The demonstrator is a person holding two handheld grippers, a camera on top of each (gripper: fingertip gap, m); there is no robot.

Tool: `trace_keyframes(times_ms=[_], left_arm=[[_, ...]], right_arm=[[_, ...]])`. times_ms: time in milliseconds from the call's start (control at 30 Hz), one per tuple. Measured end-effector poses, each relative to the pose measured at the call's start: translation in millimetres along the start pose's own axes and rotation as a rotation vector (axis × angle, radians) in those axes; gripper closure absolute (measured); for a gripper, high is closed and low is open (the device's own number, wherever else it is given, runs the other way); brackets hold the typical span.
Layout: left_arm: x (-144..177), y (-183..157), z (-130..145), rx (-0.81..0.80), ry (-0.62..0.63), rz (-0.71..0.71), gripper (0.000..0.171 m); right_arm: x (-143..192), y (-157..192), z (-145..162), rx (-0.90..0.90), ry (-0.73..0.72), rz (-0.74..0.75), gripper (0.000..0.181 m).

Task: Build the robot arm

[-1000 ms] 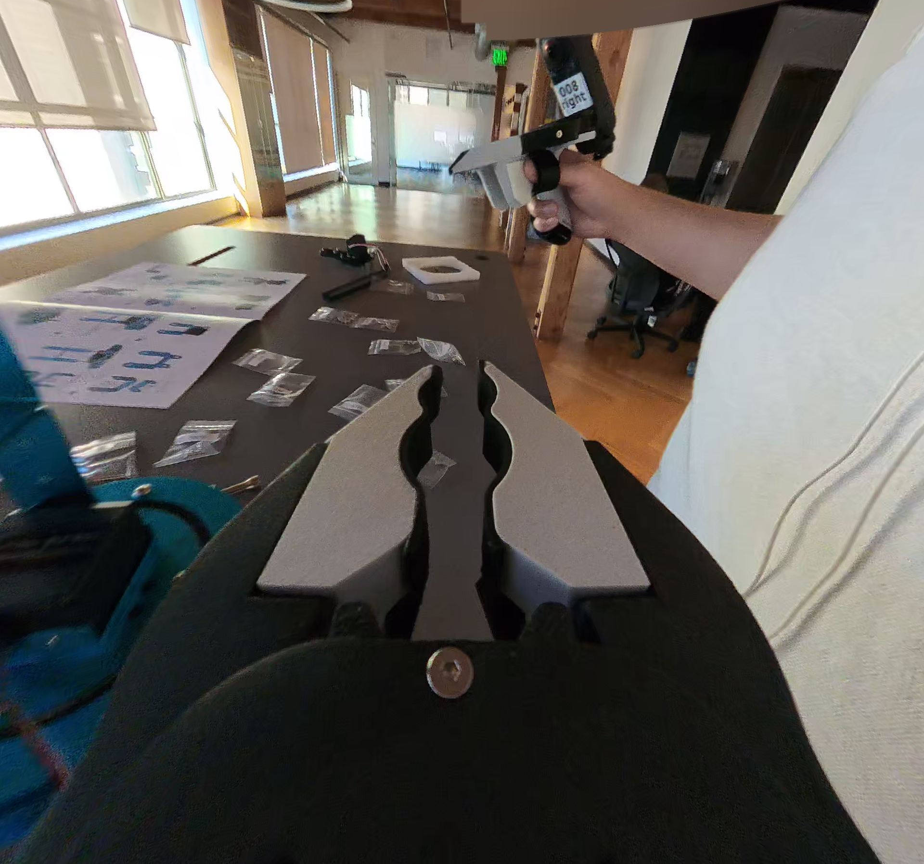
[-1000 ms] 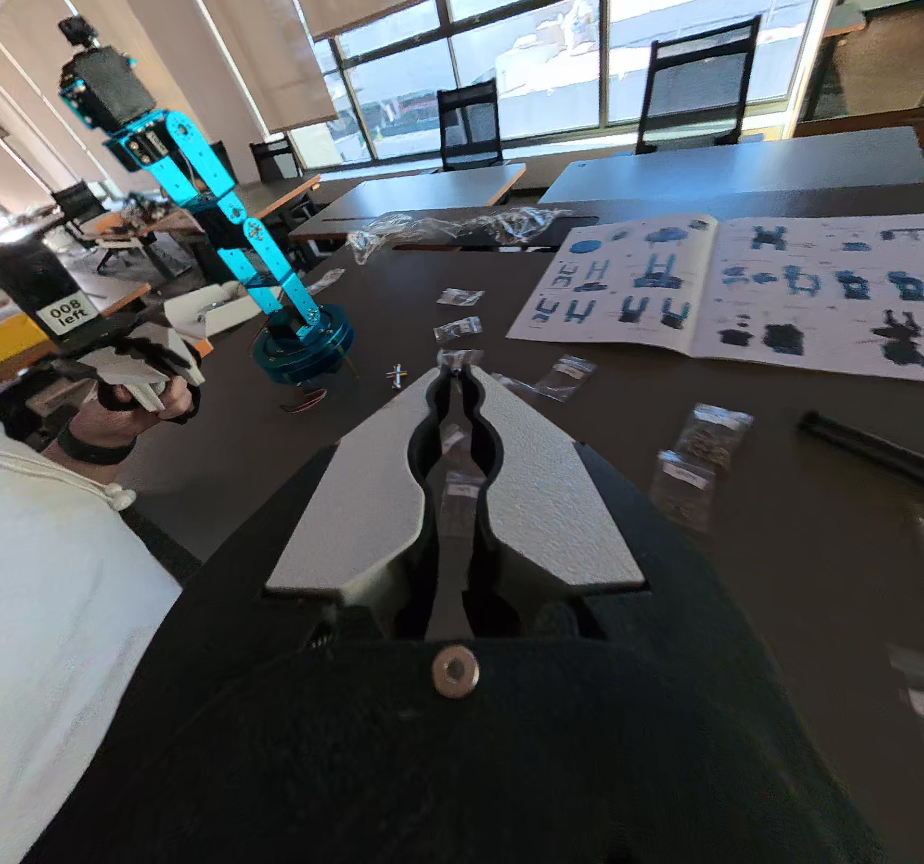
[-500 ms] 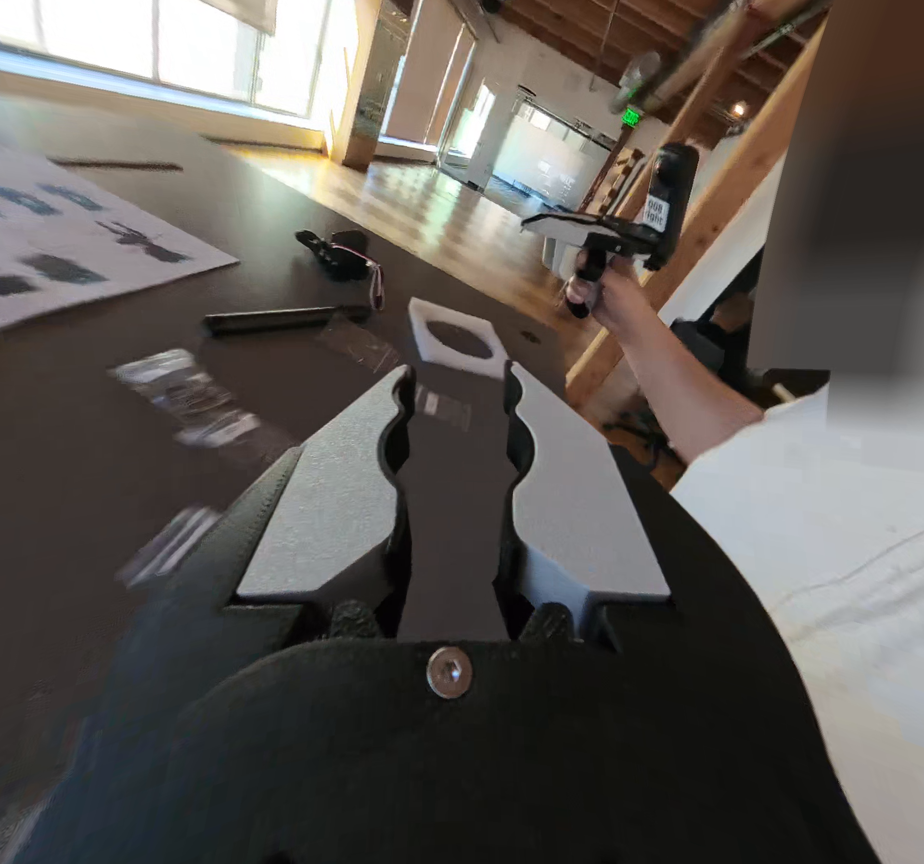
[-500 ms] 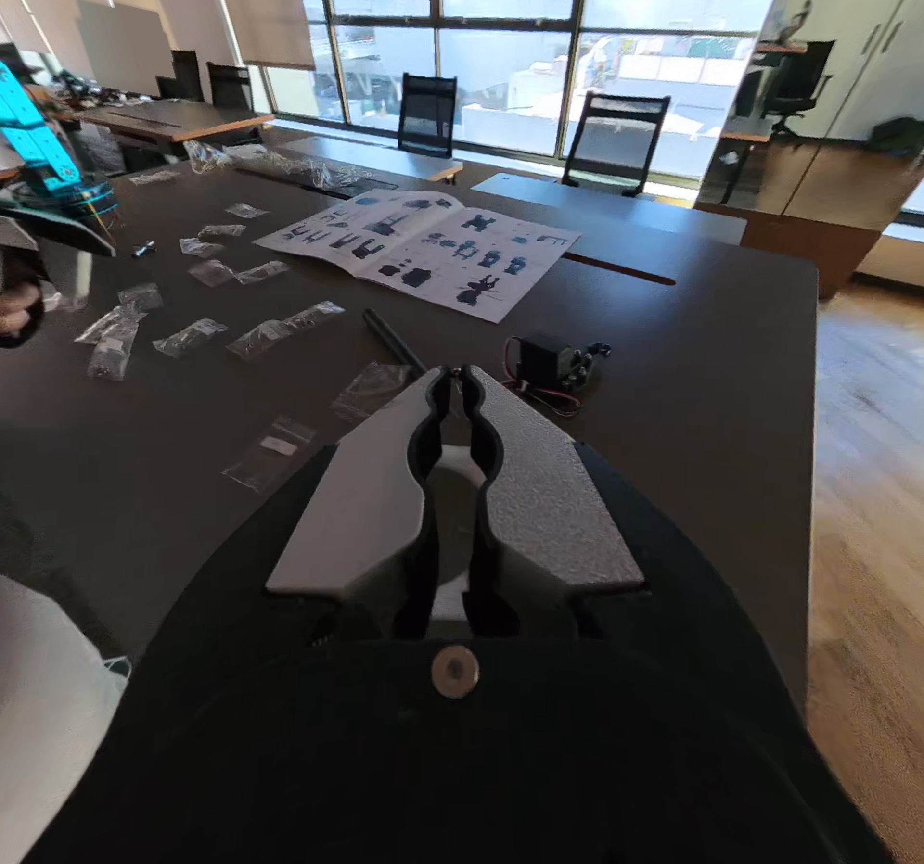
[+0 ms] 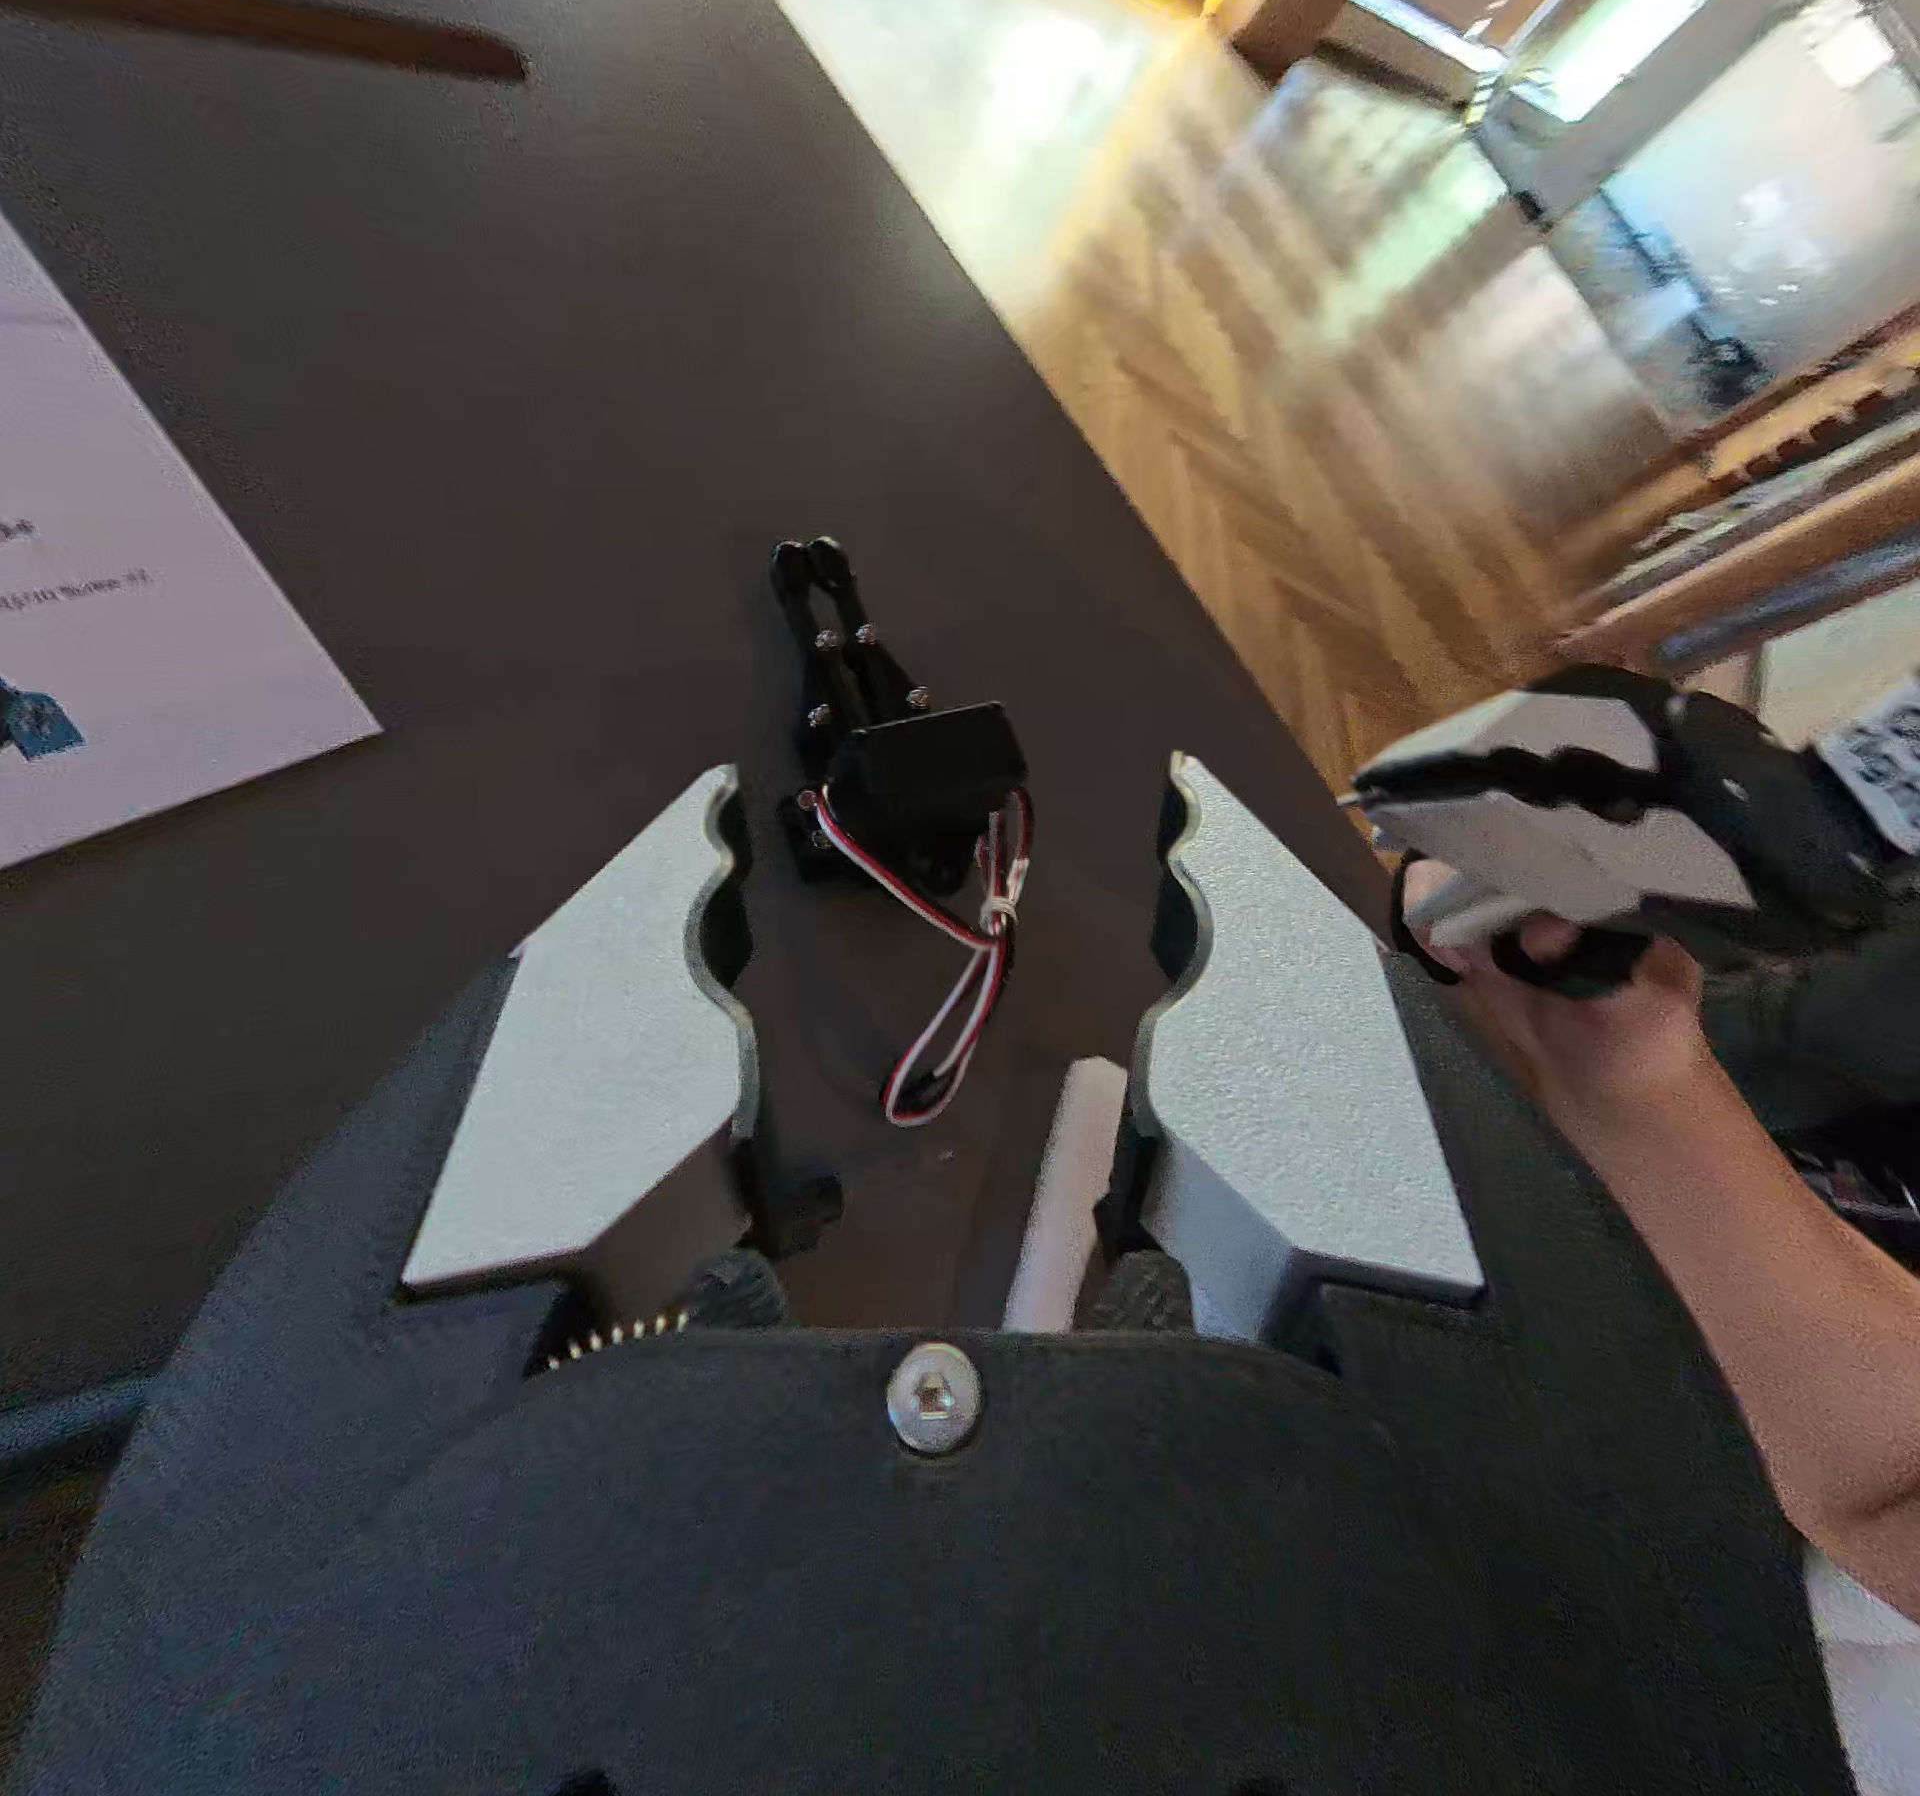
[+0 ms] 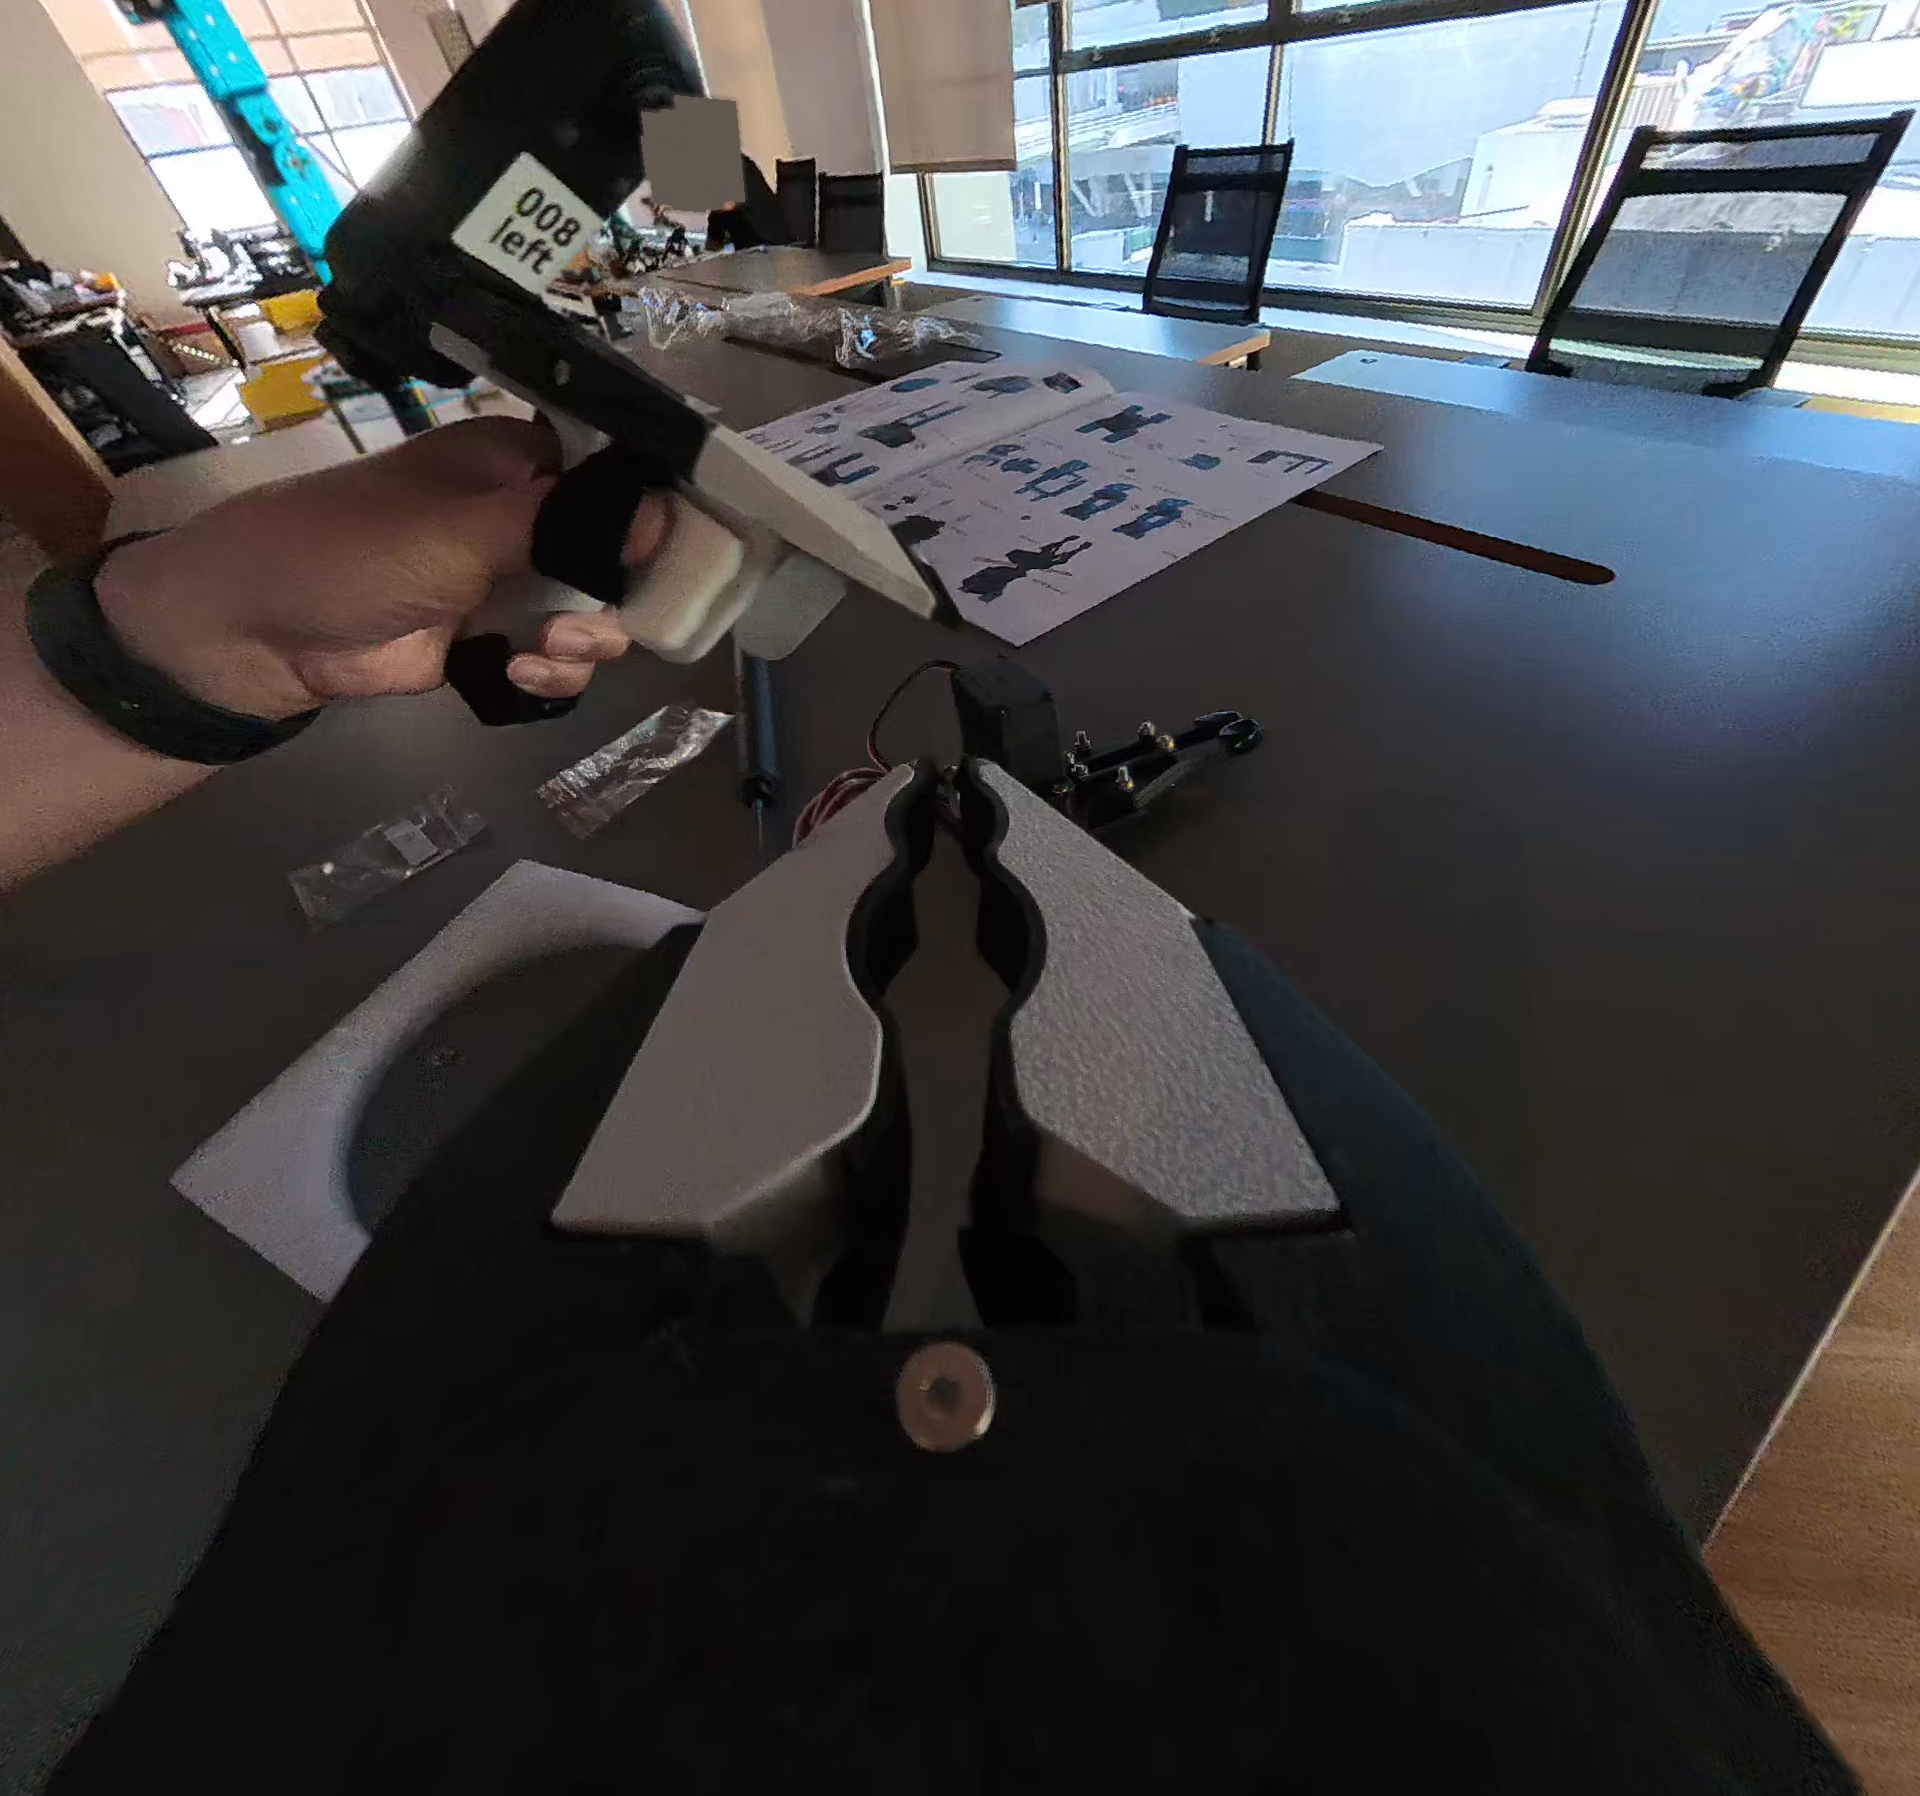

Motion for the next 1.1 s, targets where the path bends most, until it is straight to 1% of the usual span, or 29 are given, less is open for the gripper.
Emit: trace_keyframes(times_ms=[100, 200, 267, 333, 433, 533, 600, 667, 700, 767, 867, 933, 1000, 1033, 1067, 1100], left_arm=[[-19.9, 7.4, 1.6, -0.027, 0.045, -0.115, 0.084], [-34.9, 5.9, 8.4, -0.072, 0.123, -0.169, 0.086], [-41.1, 11.2, 15.6, -0.121, 0.191, -0.226, 0.093], [-44.1, 6.6, 19.1, -0.147, 0.228, -0.181, 0.117], [-39.6, 7.6, 20.2, -0.153, 0.27, -0.125, 0.118], [-32.6, 7.8, 17.7, -0.118, 0.282, -0.001, 0.118], [-28.5, 7.3, 19.8, -0.194, 0.309, 0.043, 0.119], [-26.1, 9.4, 25.5, -0.33, 0.349, 0.026, 0.119], [-25.5, 10.5, 27.6, -0.371, 0.369, 0.016, 0.119], [-25.2, 10.8, 28.8, -0.412, 0.396, 0.025, 0.119], [-19.4, 9.3, 28.4, -0.412, 0.463, 0.071, 0.119], [-8.8, 4.5, 13.1, -0.432, 0.44, 0.133, 0.123], [5.7, -3.4, -6.1, -0.513, 0.421, 0.213, 0.125], [11.4, -6.0, -12.9, -0.589, 0.433, 0.23, 0.123], [14.8, -5.9, -15.6, -0.676, 0.474, 0.225, 0.124], [15.7, -3.9, -14.3, -0.764, 0.542, 0.211, 0.127]], right_arm=[[-5.2, -2.0, -1.8, 0.027, -0.027, -0.017, 0.178], [-7.3, -3.0, -5.5, 0.034, -0.063, -0.021, 0.178], [-7.7, -1.7, -4.9, 0.015, -0.078, -0.038, 0.178], [-8.4, -1.2, -0.6, 0.018, -0.065, -0.04, 0.178], [-9.0, -1.2, 5.0, 0.015, -0.04, -0.038, 0.177], [-7.2, 0.3, 5.3, 0.016, -0.049, -0.044, 0.178], [-7.6, 1.8, 6.1, 0.008, -0.046, -0.058, 0.178], [-7.8, 2.9, 6.2, -0.001, -0.044, -0.071, 0.178], [-7.2, 3.6, 5.7, -0.001, -0.048, -0.074, 0.178], [-5.4, 4.4, 4.3, -0.002, -0.058, -0.077, 0.178], [-5.0, 4.5, 4.3, -0.007, -0.059, -0.082, 0.178], [-4.7, 4.6, 4.1, -0.008, -0.061, -0.084, 0.178], [-3.8, 5.4, 2.3, -0.01, -0.072, -0.089, 0.178], [-3.7, 5.3, 2.2, -0.009, -0.072, -0.087, 0.178], [-4.0, 5.4, 2.8, -0.005, -0.068, -0.084, 0.178], [-4.6, 5.7, 3.5, -0.001, -0.064, -0.082, 0.178]])
Point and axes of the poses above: each gripper's, where its closed fingertips meet, x back along the fingers, z out of its underside, y = z × x across the jaws, the point moved 2 cm from there along x, back along the fingers, and after that the axes turned 3 degrees about y, right-handed, at the moved point
